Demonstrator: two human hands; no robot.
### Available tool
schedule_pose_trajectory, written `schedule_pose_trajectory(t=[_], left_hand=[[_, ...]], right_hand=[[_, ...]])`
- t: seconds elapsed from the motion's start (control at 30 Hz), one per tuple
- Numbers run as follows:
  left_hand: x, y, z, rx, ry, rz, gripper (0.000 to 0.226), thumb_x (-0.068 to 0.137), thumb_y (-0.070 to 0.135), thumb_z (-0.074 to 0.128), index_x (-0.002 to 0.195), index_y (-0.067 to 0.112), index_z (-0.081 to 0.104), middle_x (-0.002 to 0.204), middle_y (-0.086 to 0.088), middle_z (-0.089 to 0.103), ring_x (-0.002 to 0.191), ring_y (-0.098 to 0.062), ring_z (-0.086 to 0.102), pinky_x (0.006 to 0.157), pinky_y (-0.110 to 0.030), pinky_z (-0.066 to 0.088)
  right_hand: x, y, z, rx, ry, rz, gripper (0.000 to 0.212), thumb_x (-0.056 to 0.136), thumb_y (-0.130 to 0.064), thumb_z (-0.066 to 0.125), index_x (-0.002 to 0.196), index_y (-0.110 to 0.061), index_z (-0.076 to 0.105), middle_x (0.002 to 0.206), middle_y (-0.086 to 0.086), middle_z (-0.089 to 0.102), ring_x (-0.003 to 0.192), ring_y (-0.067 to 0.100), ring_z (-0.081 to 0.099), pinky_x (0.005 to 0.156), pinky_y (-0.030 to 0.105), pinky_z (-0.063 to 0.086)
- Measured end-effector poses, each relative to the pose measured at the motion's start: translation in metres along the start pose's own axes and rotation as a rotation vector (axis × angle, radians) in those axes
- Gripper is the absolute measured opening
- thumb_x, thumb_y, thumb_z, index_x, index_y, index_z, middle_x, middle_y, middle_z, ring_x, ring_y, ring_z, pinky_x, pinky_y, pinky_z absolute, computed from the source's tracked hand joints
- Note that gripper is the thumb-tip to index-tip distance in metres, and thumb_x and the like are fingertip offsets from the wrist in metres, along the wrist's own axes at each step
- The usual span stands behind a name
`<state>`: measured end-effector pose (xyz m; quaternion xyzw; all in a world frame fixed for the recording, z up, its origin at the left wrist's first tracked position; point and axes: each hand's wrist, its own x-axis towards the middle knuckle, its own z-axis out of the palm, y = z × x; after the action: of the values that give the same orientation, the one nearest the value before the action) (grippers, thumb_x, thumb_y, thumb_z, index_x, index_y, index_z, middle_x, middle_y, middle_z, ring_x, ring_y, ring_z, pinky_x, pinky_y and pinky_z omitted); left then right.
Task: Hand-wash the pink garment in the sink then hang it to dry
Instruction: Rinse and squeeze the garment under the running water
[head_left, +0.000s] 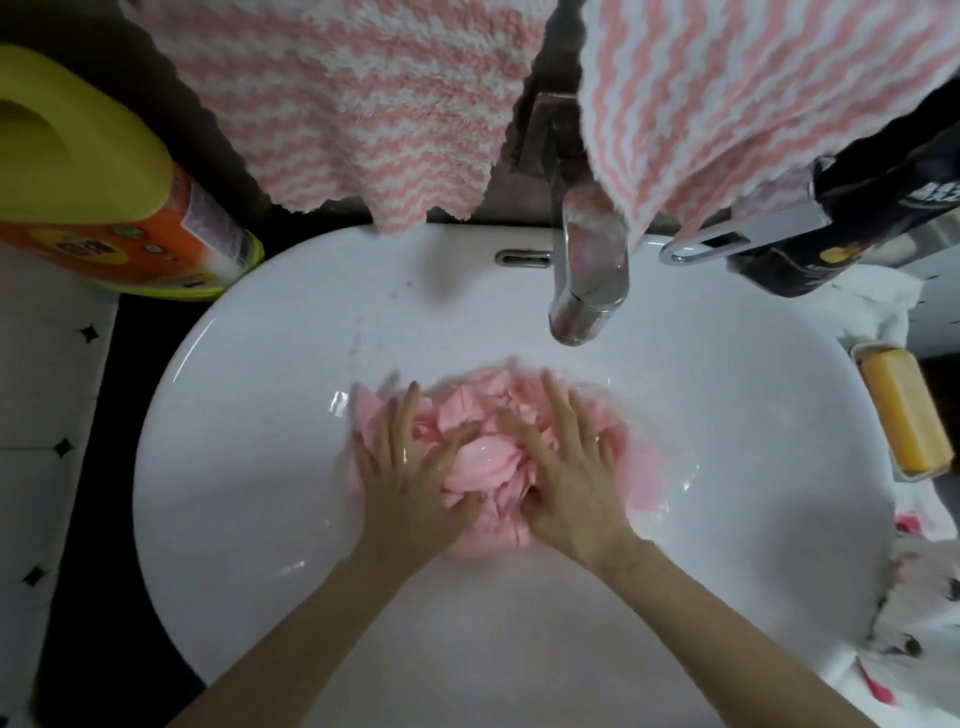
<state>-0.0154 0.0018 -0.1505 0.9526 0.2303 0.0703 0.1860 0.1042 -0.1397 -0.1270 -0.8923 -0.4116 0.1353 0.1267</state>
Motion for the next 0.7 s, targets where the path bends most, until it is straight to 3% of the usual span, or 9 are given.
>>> schedule_pose_trajectory(t=[0.03, 0.13, 0.23, 0.33, 0.43, 0.5, 0.53, 0.6, 0.7], left_hand=[[-0.007, 0.002, 0.008, 0.025, -0.037, -0.029, 0.063, 0.065, 0.054, 0.055, 0.123, 0.029, 0.056, 0.144, -0.02, 0.038, 0.135, -0.037, 0.031, 0.104, -0.062, 0.026], [-0.014, 0.014, 0.03, 0.074, -0.047, -0.025, 0.059, 0.073, 0.039, 0.05, 0.123, 0.008, 0.045, 0.126, -0.022, 0.055, 0.121, -0.032, 0.042, 0.097, -0.056, 0.037], [-0.003, 0.014, 0.044, 0.047, 0.002, -0.011, 0.045, 0.075, 0.018, 0.042, 0.116, 0.001, 0.043, 0.105, -0.022, 0.064, 0.104, -0.031, 0.045, 0.094, -0.051, 0.039], [0.026, 0.011, 0.045, 0.004, -0.042, -0.094, 0.037, 0.074, 0.01, 0.038, 0.108, -0.002, 0.048, 0.092, -0.024, 0.068, 0.097, -0.032, 0.048, 0.088, -0.044, 0.042], [0.056, 0.01, 0.018, -0.153, -0.156, -0.193, 0.042, 0.08, 0.011, 0.045, 0.119, -0.001, 0.055, 0.098, -0.018, 0.068, 0.091, -0.031, 0.063, 0.077, -0.036, 0.045], [0.058, 0.004, 0.0, -0.217, -0.048, -0.065, 0.045, 0.075, 0.02, 0.048, 0.117, 0.006, 0.051, 0.093, -0.015, 0.067, 0.085, -0.027, 0.061, 0.064, -0.031, 0.05], [0.052, 0.003, -0.007, -0.19, 0.026, 0.03, 0.046, 0.073, 0.026, 0.046, 0.114, 0.008, 0.049, 0.096, -0.017, 0.067, 0.092, -0.026, 0.057, 0.07, -0.032, 0.051], [0.031, 0.003, -0.006, -0.143, 0.119, 0.139, 0.053, 0.075, 0.033, 0.047, 0.122, 0.009, 0.047, 0.12, -0.022, 0.058, 0.117, -0.03, 0.046, 0.097, -0.039, 0.04], [-0.007, 0.011, 0.014, 0.008, 0.017, 0.17, 0.074, 0.073, 0.043, 0.058, 0.137, 0.009, 0.044, 0.14, -0.027, 0.041, 0.136, -0.038, 0.031, 0.111, -0.054, 0.024]], right_hand=[[-0.004, -0.002, 0.011, -0.041, -0.072, -0.018, 0.082, 0.063, -0.035, 0.043, 0.144, -0.04, 0.032, 0.158, 0.008, 0.02, 0.131, 0.05, 0.036, 0.095, 0.064, 0.038], [0.002, -0.016, 0.035, -0.156, -0.114, -0.018, 0.078, 0.054, -0.048, 0.063, 0.128, -0.027, 0.05, 0.135, 0.01, 0.054, 0.104, 0.048, 0.059, 0.083, 0.058, 0.049], [0.027, -0.016, 0.043, -0.047, -0.057, -0.028, 0.078, 0.041, -0.034, 0.082, 0.113, -0.019, 0.054, 0.105, 0.011, 0.063, 0.087, 0.038, 0.062, 0.081, 0.045, 0.053], [0.057, -0.017, 0.037, 0.181, -0.022, 0.044, 0.055, 0.045, -0.008, 0.077, 0.099, -0.01, 0.068, 0.09, 0.013, 0.067, 0.078, 0.034, 0.065, 0.074, 0.041, 0.056], [0.085, -0.023, 0.009, 0.369, -0.066, 0.25, 0.02, 0.07, -0.013, 0.059, 0.084, -0.011, 0.073, 0.076, 0.011, 0.071, 0.07, 0.028, 0.066, 0.069, 0.038, 0.055], [0.083, -0.017, -0.008, 0.501, -0.081, 0.344, 0.036, 0.072, -0.017, 0.045, 0.095, -0.016, 0.073, 0.085, 0.009, 0.072, 0.078, 0.028, 0.066, 0.071, 0.035, 0.053], [0.073, -0.013, -0.014, 0.467, -0.002, 0.284, 0.046, 0.069, -0.019, 0.041, 0.103, -0.018, 0.071, 0.095, 0.009, 0.07, 0.085, 0.031, 0.064, 0.074, 0.035, 0.051], [0.04, -0.003, -0.012, 0.223, 0.147, 0.038, 0.059, 0.062, -0.026, 0.04, 0.117, -0.022, 0.062, 0.116, 0.01, 0.063, 0.098, 0.037, 0.059, 0.083, 0.044, 0.046], [0.002, 0.012, 0.012, -0.012, 0.086, -0.158, 0.069, 0.07, -0.049, 0.052, 0.136, -0.033, 0.043, 0.148, 0.01, 0.041, 0.122, 0.046, 0.047, 0.097, 0.061, 0.038]])
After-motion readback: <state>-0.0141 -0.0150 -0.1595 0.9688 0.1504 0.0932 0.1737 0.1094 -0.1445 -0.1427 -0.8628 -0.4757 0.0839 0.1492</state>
